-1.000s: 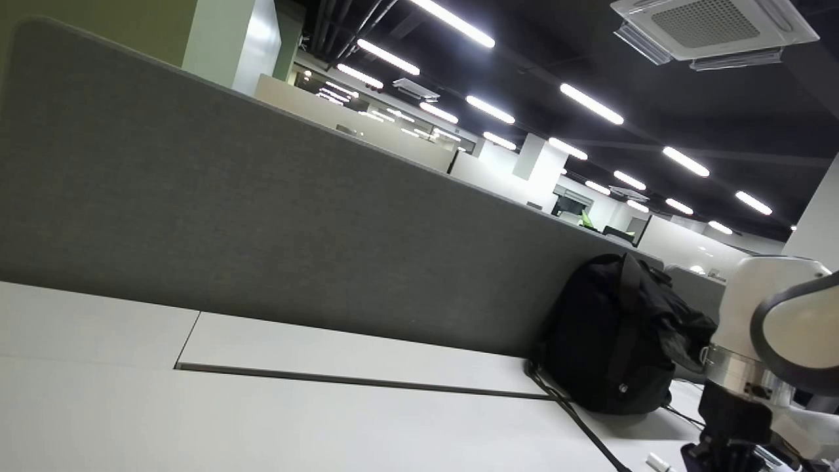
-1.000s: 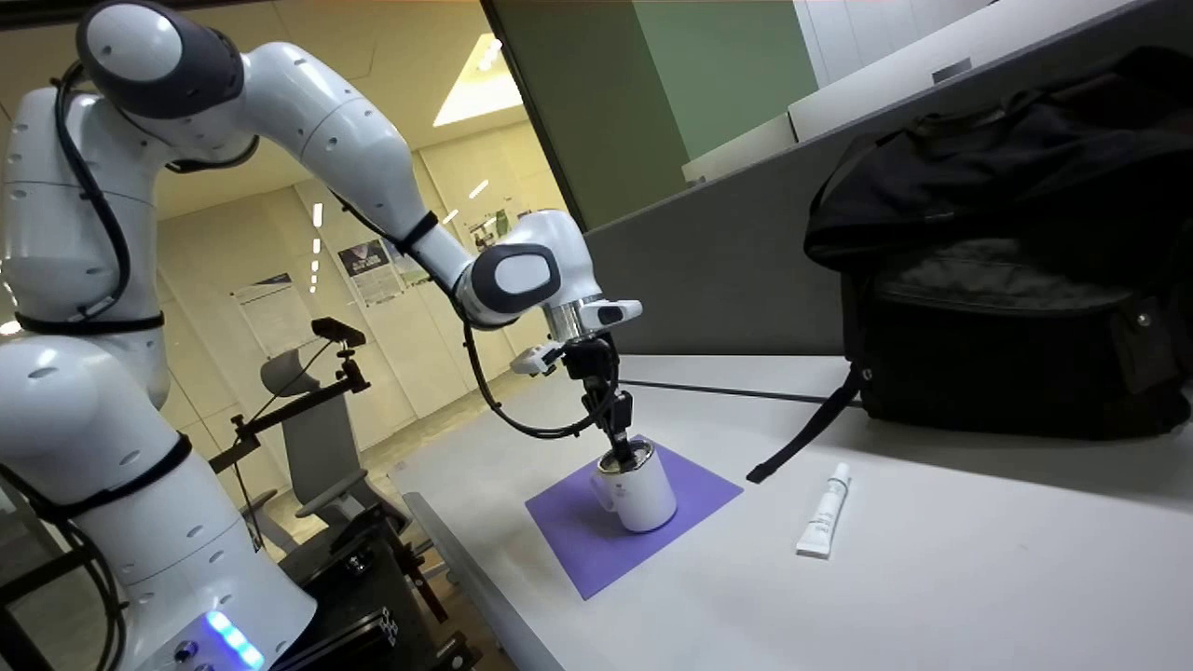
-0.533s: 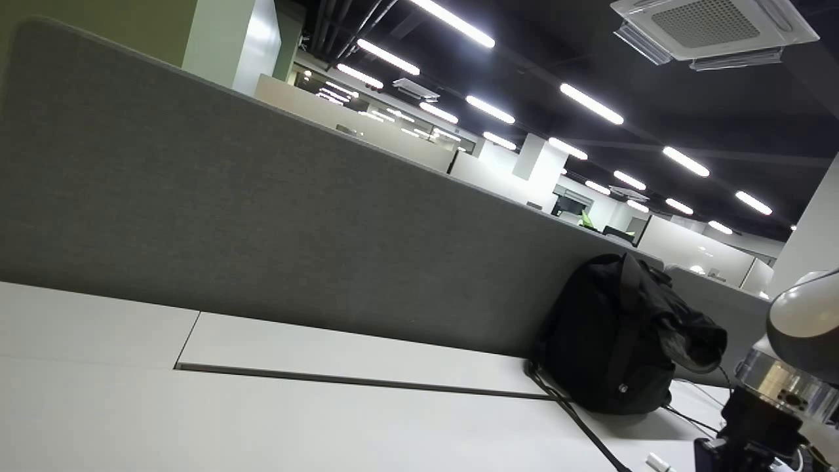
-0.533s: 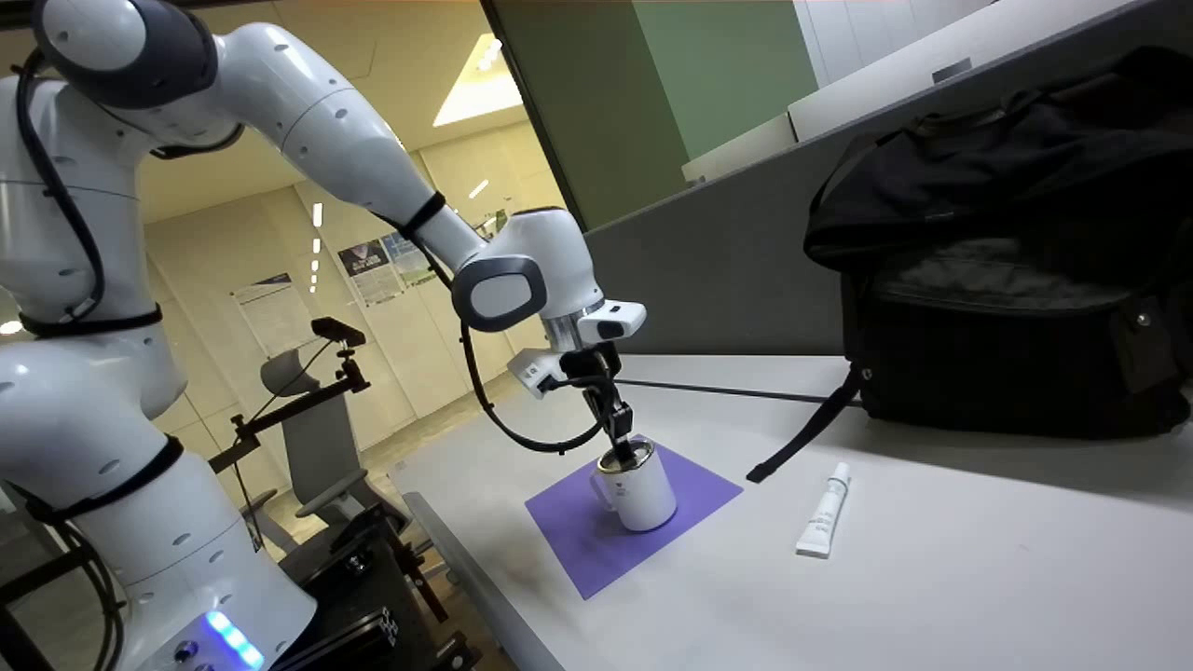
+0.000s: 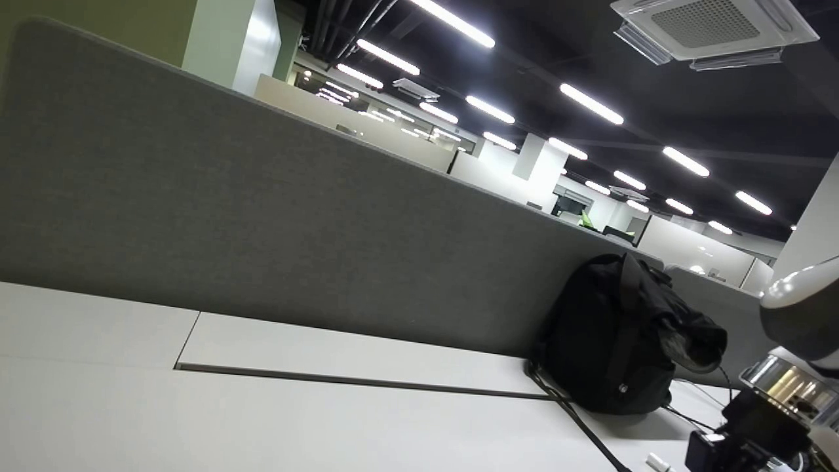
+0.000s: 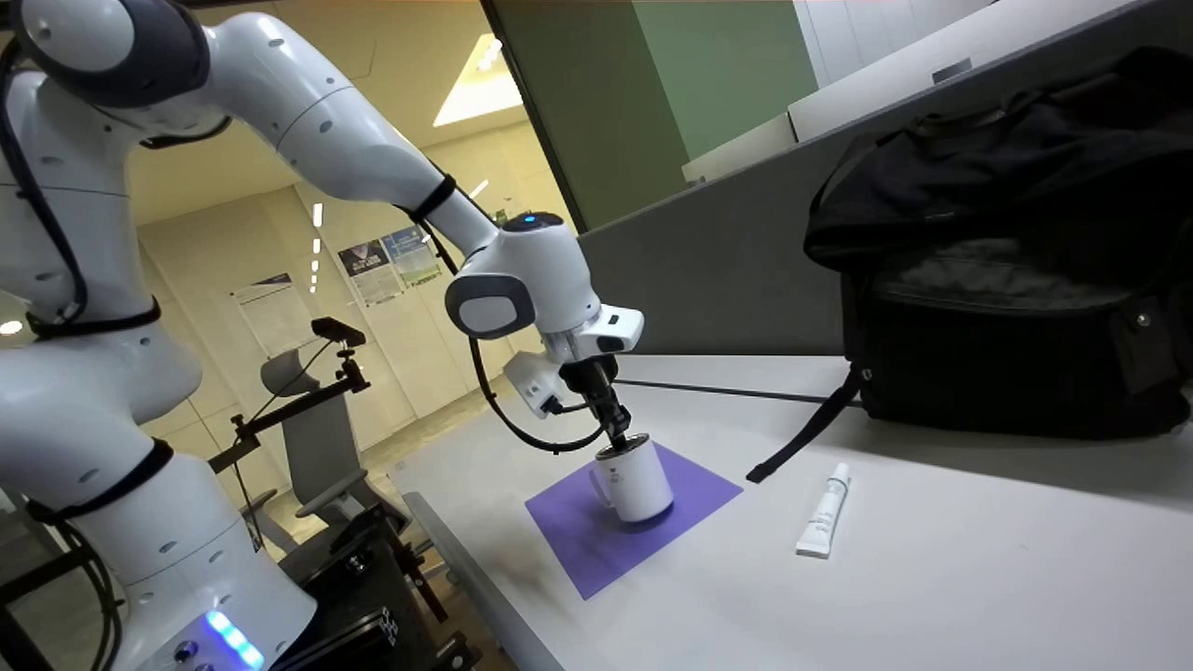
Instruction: Open the small opening on top of the silver cup.
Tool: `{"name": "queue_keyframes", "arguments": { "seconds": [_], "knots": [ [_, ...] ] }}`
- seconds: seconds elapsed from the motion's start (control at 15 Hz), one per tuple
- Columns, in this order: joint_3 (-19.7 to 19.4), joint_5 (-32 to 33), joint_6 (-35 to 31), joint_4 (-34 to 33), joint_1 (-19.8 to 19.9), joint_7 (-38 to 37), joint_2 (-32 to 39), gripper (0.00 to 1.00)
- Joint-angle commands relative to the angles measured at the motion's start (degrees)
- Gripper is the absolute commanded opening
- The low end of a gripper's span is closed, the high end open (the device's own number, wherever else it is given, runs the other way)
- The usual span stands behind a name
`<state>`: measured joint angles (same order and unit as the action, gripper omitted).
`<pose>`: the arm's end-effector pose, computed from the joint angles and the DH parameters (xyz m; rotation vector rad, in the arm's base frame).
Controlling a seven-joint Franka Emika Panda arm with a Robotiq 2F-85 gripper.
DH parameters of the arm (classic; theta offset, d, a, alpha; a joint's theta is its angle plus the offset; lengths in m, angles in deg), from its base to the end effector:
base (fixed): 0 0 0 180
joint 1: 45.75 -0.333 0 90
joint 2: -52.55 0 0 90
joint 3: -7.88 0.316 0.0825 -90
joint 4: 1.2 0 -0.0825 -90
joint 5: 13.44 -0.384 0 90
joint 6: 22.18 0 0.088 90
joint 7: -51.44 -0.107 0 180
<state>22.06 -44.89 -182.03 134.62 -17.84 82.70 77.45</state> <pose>0.4768 -0.1323 0.1434 -2.8445 0.3368 -0.1226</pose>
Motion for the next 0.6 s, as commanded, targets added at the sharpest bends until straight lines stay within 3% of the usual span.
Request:
{"name": "queue_keyframes", "arguments": {
  "seconds": [0.0, 0.27, 0.53],
  "knots": [
    [0.0, -1.5, -1.0, -0.7, 0.6, 3.1, 2.2, 0.0],
    [-6.9, 7.0, 2.6, 0.9, -4.0, -2.5, -1.5, 0.0],
    [-17.8, 24.2, 10.2, -0.7, -13.1, -15.1, -3.9, 0.0]
  ]
}}
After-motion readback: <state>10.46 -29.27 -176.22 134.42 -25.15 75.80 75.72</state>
